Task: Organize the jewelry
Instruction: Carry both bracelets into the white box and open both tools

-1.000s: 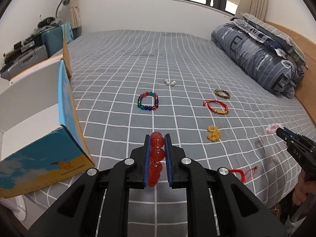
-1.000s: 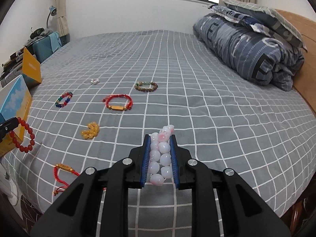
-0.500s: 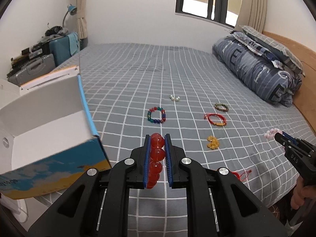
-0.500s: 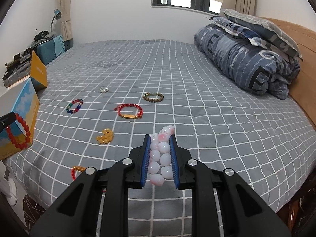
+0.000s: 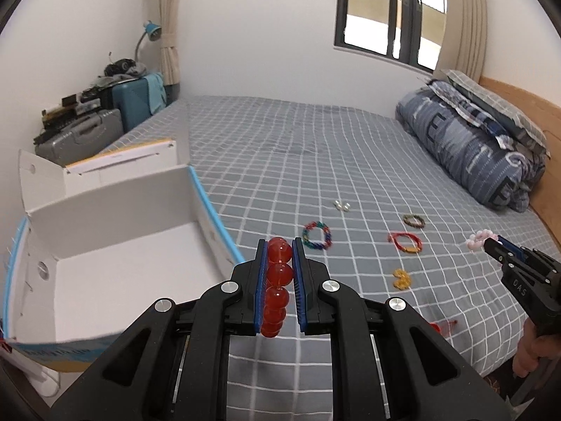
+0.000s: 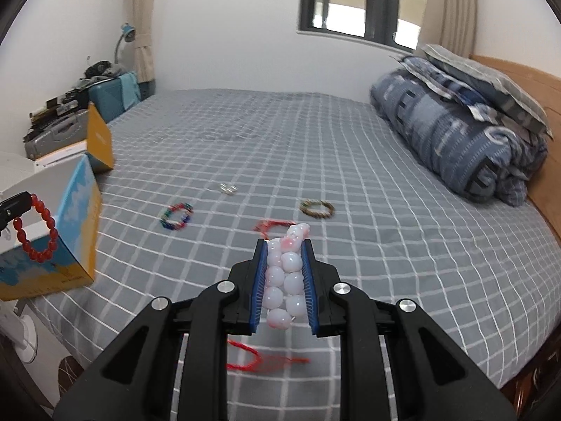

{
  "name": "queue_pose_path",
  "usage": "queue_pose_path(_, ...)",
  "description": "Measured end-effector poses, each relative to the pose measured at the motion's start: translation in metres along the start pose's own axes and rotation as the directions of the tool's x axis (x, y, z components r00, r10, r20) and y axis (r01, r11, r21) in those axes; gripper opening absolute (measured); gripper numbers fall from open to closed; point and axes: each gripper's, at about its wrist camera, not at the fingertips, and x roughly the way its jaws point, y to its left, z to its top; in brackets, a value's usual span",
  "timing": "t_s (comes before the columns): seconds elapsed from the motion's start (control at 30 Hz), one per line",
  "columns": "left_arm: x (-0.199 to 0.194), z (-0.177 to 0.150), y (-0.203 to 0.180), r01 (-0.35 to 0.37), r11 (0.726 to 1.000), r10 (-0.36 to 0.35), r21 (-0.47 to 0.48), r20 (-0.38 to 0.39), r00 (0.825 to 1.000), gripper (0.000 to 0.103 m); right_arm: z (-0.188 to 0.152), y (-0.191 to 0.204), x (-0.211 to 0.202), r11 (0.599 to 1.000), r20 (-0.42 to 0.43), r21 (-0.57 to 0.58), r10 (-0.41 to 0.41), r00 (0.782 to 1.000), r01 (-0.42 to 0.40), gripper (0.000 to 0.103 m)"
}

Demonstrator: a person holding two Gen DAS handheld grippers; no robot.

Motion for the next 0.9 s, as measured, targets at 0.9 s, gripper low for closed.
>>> queue_pose_path(0.9,-0.001,0.026,0.2,-0.277,0.956,0.259,-0.096,-0.164,0.952,0.013,0.078,0.31,0.035,0.837,-0.177,-0.289,0.43,0.886,-0.464,0.019)
